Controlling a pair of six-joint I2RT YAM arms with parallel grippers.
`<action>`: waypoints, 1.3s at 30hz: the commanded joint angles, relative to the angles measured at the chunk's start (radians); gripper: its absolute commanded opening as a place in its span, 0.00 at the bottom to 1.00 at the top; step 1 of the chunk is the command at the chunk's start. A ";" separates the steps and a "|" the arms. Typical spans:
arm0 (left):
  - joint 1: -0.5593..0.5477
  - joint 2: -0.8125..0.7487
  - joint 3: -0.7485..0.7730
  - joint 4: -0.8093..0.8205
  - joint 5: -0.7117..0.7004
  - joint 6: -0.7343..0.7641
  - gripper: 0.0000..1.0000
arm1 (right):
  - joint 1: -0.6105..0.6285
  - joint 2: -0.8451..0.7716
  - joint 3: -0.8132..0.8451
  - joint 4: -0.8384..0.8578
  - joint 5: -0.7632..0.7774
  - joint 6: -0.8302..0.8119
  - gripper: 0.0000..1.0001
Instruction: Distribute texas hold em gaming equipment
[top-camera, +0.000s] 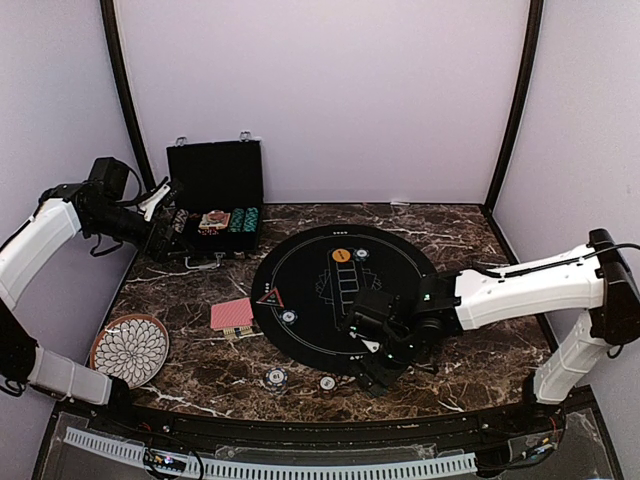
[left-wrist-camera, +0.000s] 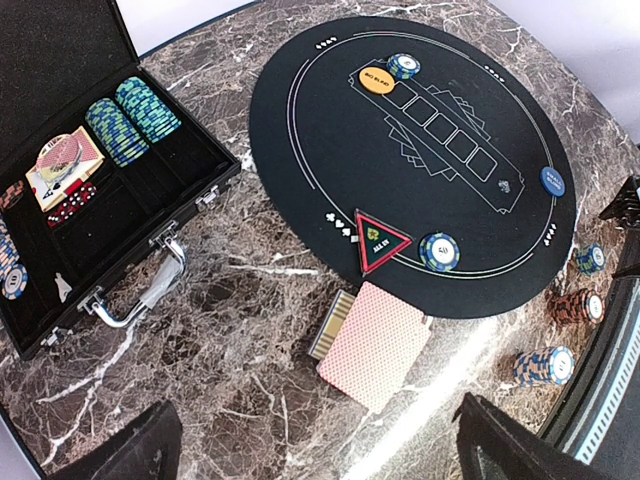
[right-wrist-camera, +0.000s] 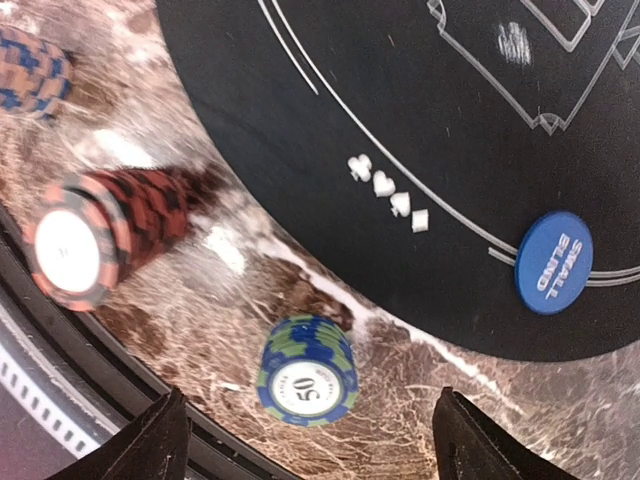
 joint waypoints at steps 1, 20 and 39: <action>-0.004 -0.003 0.024 -0.026 0.005 0.010 0.99 | 0.005 -0.010 -0.045 0.036 -0.020 0.038 0.85; -0.005 -0.009 0.021 -0.018 0.004 0.007 0.99 | 0.003 0.101 -0.055 0.121 -0.023 0.020 0.71; -0.004 -0.008 0.022 -0.012 -0.001 0.003 0.99 | -0.008 0.099 -0.092 0.152 -0.027 0.017 0.52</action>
